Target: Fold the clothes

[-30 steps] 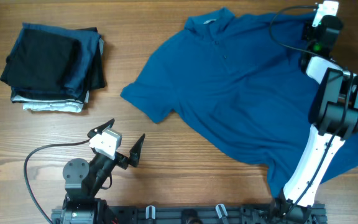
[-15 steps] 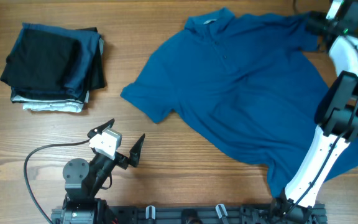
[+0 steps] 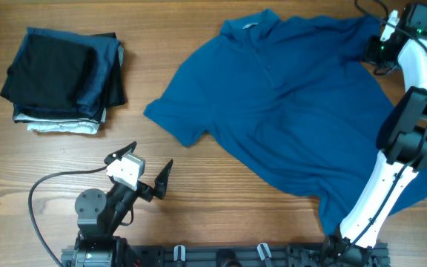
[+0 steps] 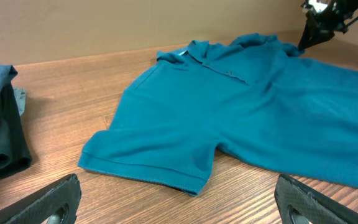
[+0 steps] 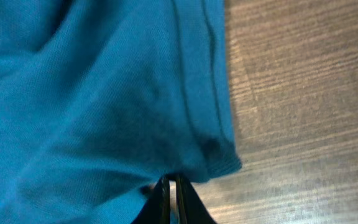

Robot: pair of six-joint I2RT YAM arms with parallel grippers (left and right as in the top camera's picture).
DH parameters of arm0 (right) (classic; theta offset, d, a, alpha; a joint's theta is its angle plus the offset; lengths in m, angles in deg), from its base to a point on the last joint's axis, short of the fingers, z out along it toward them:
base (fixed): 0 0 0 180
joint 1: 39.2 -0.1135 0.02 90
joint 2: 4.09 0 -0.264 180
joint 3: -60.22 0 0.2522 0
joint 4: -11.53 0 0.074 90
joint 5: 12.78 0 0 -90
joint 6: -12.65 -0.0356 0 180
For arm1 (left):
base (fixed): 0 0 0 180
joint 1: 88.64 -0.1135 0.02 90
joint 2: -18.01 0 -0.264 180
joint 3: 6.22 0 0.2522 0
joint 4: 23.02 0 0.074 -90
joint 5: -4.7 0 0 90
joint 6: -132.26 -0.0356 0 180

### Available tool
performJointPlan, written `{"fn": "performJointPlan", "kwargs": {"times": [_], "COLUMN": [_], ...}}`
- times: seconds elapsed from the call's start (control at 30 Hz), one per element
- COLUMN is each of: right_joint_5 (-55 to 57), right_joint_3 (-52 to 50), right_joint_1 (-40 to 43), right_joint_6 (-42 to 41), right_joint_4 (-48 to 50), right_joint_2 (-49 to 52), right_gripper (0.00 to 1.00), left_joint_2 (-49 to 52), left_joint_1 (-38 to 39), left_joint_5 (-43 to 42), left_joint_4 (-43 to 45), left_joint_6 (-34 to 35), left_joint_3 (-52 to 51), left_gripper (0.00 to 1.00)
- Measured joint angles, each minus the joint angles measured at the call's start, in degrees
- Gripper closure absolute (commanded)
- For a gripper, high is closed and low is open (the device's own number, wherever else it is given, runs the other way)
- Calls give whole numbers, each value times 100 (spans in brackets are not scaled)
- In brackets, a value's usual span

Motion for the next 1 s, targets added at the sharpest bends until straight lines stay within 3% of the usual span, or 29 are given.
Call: {"fn": "performJointPlan", "kwargs": {"times": [0.17,0.37,0.6,0.67,0.73,0.77,0.8,0.83,1.0], "right_joint_5": [249,363,-46,-142,-175,-170,-138,-92,87], "right_joint_3": [-557,-638,-575,-415,-326,-302,-297,-280,-76], "right_joint_1": [44,254,616,643,632,625,619,619,621], "right_joint_6": [31,118,131,74,-50,-85,-144,-227,-387], "right_joint_4": [1034,1331,1550,1276,1095,933,785,680,9], "right_joint_2": [0,0,0,-15,-125,-319,-509,-695,-1547], "right_gripper": [94,86,85,72,71,47,14,0,0], "left_joint_2": [0,0,0,0,0,0,0,0,0], "left_joint_1": [0,0,0,0,0,0,0,0,0], "left_joint_5": [0,0,0,2,35,127,216,295,577], "left_joint_4": [0,0,0,0,-2,-2,-2,-2,-7], "left_joint_6": [0,0,-2,-2,-17,-28,-44,-46,-87], "left_joint_3": [0,0,0,0,0,0,0,0,0], "left_gripper": [0,0,0,0,0,0,0,0,0]}}
